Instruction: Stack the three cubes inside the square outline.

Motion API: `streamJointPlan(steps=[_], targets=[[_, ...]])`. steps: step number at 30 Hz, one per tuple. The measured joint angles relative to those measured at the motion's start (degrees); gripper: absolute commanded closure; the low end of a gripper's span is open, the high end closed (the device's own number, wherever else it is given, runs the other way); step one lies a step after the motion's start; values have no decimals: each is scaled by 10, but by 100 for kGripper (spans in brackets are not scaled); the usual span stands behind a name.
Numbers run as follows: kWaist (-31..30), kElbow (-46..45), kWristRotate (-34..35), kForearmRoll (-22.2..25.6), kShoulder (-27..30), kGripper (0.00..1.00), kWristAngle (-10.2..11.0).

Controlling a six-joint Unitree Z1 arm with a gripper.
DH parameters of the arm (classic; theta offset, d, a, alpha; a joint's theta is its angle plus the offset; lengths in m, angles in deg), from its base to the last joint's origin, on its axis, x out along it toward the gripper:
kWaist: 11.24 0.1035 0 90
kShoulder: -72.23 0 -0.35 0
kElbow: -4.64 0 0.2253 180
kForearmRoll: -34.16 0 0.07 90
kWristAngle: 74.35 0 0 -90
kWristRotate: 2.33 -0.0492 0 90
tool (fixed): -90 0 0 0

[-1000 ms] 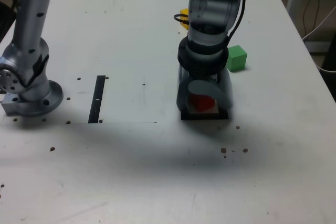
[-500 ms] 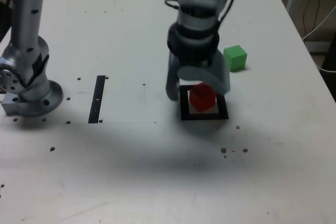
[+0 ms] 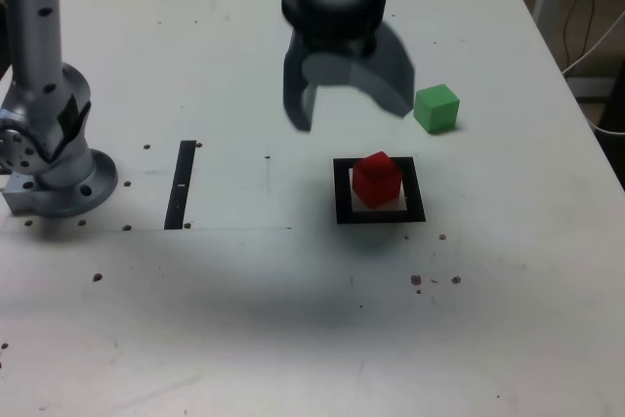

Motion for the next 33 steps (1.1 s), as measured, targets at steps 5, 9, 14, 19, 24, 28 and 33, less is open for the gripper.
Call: streamJointPlan(steps=[5,9,14,19,24,28,33], targets=[[31,23,-79,14,1,1,15],[72,29,-130,24,3,1,26],[152,29,-183,26,13,1,33],[241,50,-245,26,9,1,38],[315,95,-321,25,-26,1,48],[363,140,-368,25,-63,1,52],[390,173,-405,25,-111,1,52]])
